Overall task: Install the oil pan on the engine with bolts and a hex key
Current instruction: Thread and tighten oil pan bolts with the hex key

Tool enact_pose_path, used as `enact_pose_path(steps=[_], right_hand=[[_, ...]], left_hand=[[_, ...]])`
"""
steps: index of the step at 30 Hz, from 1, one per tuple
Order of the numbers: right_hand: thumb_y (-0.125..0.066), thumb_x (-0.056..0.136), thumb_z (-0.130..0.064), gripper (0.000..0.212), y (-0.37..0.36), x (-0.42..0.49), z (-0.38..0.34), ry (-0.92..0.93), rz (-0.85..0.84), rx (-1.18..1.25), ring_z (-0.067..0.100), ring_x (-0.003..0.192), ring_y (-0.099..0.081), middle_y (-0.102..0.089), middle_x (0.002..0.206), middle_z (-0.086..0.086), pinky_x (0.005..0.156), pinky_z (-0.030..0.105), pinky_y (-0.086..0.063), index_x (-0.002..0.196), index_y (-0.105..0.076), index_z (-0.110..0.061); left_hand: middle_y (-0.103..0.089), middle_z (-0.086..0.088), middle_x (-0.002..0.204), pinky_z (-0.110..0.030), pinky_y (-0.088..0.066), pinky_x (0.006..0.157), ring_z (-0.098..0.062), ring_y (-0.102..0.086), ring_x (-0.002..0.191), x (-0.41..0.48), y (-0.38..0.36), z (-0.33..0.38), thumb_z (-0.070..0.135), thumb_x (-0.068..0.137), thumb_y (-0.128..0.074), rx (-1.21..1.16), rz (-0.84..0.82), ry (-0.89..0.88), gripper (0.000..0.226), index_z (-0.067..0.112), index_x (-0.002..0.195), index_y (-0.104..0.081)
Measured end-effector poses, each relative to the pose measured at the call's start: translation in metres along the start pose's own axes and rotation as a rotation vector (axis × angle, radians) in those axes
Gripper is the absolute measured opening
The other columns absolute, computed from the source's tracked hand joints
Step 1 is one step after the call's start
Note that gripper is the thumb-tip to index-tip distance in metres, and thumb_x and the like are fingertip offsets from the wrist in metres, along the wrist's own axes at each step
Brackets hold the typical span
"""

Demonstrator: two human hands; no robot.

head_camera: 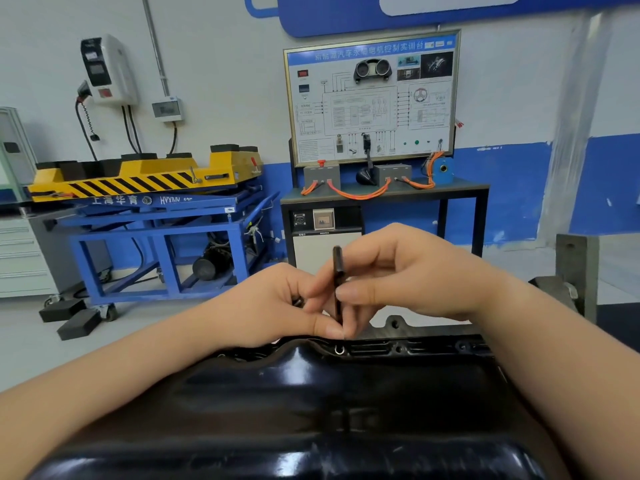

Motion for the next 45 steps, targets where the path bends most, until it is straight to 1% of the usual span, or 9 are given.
enact_pose_path(steps=[7, 11, 16, 24, 27, 30, 34, 40, 45], right_hand=[[-0.073, 0.074, 0.002, 0.021, 0.003, 0.005, 0.004, -0.024, 0.163, -0.104, 0.015, 0.055, -0.064, -0.068, 0.077, 0.024, 0.062, 0.030, -0.057, 0.086, -0.062, 0.014], [-0.074, 0.073, 0.000, 0.019, -0.003, 0.006, 0.003, -0.022, 0.144, -0.107, 0.012, 0.051, -0.061, -0.067, 0.070, 0.009, 0.056, 0.022, -0.054, 0.079, -0.058, 0.007], [-0.060, 0.086, 0.001, 0.023, -0.003, 0.003, 0.001, 0.014, 0.070, -0.008, 0.013, 0.061, -0.064, -0.073, 0.088, 0.002, 0.060, 0.024, -0.055, 0.093, -0.068, -0.019], [-0.069, 0.079, 0.000, 0.007, -0.001, 0.006, 0.003, 0.008, 0.166, -0.086, 0.015, 0.057, -0.066, -0.073, 0.076, 0.011, 0.064, 0.036, -0.057, 0.084, -0.065, 0.003], [-0.077, 0.066, -0.009, 0.039, -0.001, 0.007, 0.004, 0.020, 0.198, -0.080, 0.017, 0.055, -0.064, -0.064, 0.075, 0.030, 0.062, 0.038, -0.057, 0.084, -0.053, 0.016], [-0.075, 0.071, -0.010, 0.025, -0.004, 0.008, 0.004, 0.029, 0.145, -0.061, 0.015, 0.054, -0.063, -0.065, 0.075, 0.024, 0.059, 0.030, -0.055, 0.081, -0.058, 0.007], [-0.056, 0.085, -0.007, 0.018, -0.003, 0.006, 0.004, 0.072, 0.095, 0.054, 0.015, 0.057, -0.064, -0.072, 0.086, 0.001, 0.057, 0.028, -0.054, 0.097, -0.066, -0.016], [-0.065, 0.078, -0.003, 0.005, -0.003, 0.008, 0.004, 0.080, 0.139, 0.040, 0.013, 0.050, -0.061, -0.069, 0.069, 0.001, 0.054, 0.025, -0.054, 0.080, -0.064, -0.007], [-0.072, 0.058, -0.015, 0.042, -0.004, 0.009, 0.005, 0.054, 0.185, 0.040, 0.018, 0.048, -0.059, -0.059, 0.066, 0.014, 0.052, 0.027, -0.051, 0.078, -0.046, 0.011]], left_hand=[[-0.052, 0.004, 0.055, -0.017, -0.040, 0.057, -0.005, -0.046, 0.053, 0.000, -0.001, 0.006, 0.020, 0.069, -0.074, 0.032, 0.006, -0.034, 0.021, 0.038, 0.059, -0.069], [-0.065, 0.023, 0.065, -0.005, -0.044, 0.066, 0.010, -0.059, 0.066, -0.002, -0.001, 0.011, 0.007, 0.073, -0.070, -0.051, -0.054, -0.073, 0.037, 0.044, 0.068, -0.071], [-0.066, 0.016, 0.068, -0.009, -0.045, 0.072, 0.004, -0.060, 0.070, -0.002, 0.000, 0.004, 0.003, 0.075, -0.069, -0.014, -0.001, -0.007, 0.014, -0.008, 0.071, -0.061], [-0.051, 0.015, 0.051, -0.017, -0.042, 0.059, 0.000, -0.047, 0.052, -0.002, -0.001, 0.006, 0.021, 0.073, -0.074, 0.026, -0.012, -0.058, 0.028, 0.040, 0.057, -0.062], [-0.050, 0.012, 0.050, -0.019, -0.042, 0.055, -0.003, -0.045, 0.050, -0.002, 0.000, 0.007, 0.021, 0.073, -0.076, 0.055, -0.014, -0.069, 0.033, 0.047, 0.057, -0.063], [-0.061, 0.018, 0.059, -0.004, -0.039, 0.058, 0.007, -0.051, 0.054, -0.003, -0.001, 0.008, 0.009, 0.074, -0.073, 0.025, -0.019, -0.071, 0.038, 0.044, 0.061, -0.067], [-0.064, 0.016, 0.066, -0.010, -0.043, 0.068, 0.003, -0.057, 0.065, -0.004, -0.001, 0.005, 0.017, 0.073, -0.073, 0.044, 0.019, -0.059, 0.020, 0.036, 0.069, -0.068], [-0.056, 0.009, 0.052, -0.013, -0.040, 0.058, -0.002, -0.045, 0.051, -0.006, -0.001, 0.004, 0.023, 0.074, -0.073, 0.097, 0.039, -0.079, 0.022, 0.043, 0.064, -0.068], [-0.060, 0.023, 0.055, -0.007, -0.040, 0.056, 0.003, -0.048, 0.050, -0.006, -0.003, 0.009, 0.015, 0.074, -0.071, 0.051, -0.004, -0.096, 0.029, 0.044, 0.070, -0.069]])
Point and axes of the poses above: each hand's wrist, its own x-axis towards the middle knuckle, its own y-axis out of the back of the hand, z = x × y, the point moved 2 cm from there along x, towards the middle knuckle
